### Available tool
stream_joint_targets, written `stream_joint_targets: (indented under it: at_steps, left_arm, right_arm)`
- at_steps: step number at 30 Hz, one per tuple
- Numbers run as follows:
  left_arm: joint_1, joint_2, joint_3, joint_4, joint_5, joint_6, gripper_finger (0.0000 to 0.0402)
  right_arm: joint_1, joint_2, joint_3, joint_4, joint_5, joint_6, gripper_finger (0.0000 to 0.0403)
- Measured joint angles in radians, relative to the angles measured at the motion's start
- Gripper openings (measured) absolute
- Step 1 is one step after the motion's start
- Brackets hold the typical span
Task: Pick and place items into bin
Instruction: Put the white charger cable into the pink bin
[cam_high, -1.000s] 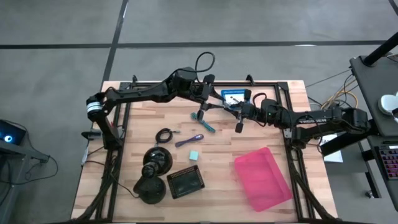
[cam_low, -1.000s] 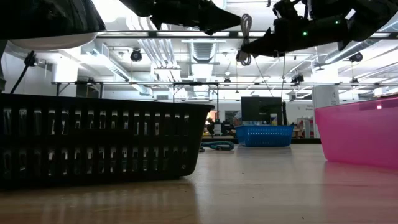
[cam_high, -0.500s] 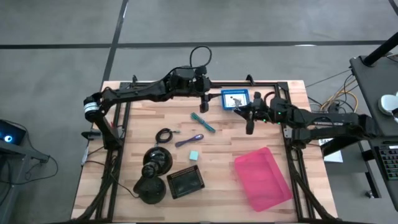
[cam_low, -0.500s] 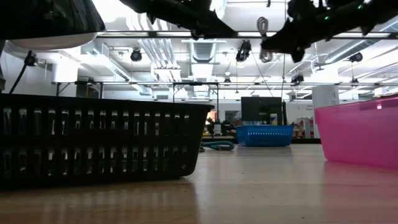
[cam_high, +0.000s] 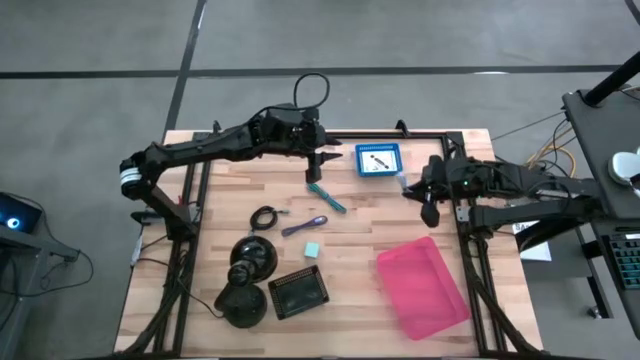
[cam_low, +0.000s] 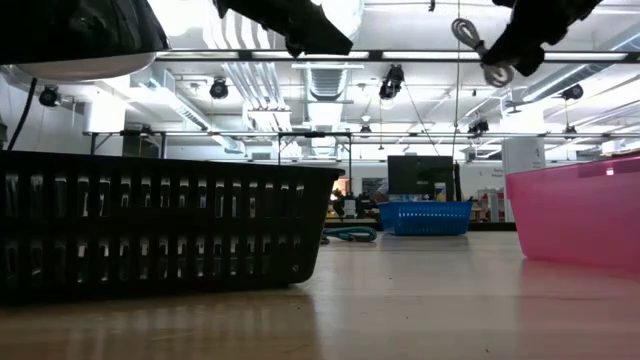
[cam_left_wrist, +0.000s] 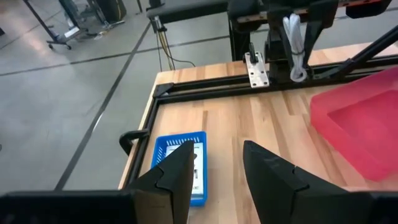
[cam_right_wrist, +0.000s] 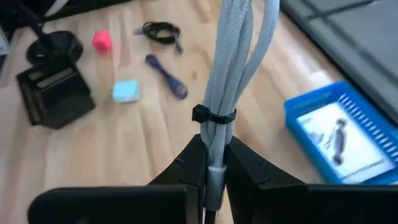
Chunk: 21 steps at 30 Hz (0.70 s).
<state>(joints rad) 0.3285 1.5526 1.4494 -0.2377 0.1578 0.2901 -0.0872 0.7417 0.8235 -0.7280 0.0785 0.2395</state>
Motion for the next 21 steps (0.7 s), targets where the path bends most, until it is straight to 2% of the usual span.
stream_joint_targets:
  at_steps: [12, 21]
  left_arm:
    - [-0.003, -0.003, 0.0, -0.053, -0.003, -0.082, 0.0123]
    - [-0.003, -0.003, 0.0, -0.053, -0.003, -0.075, 0.0123]
  right_arm:
    - [0.157, 0.023, -0.01, -0.294, 0.002, 0.445, 0.0028]
    - [0.345, 0.111, -0.012, -0.329, -0.029, 0.715, 0.0028]
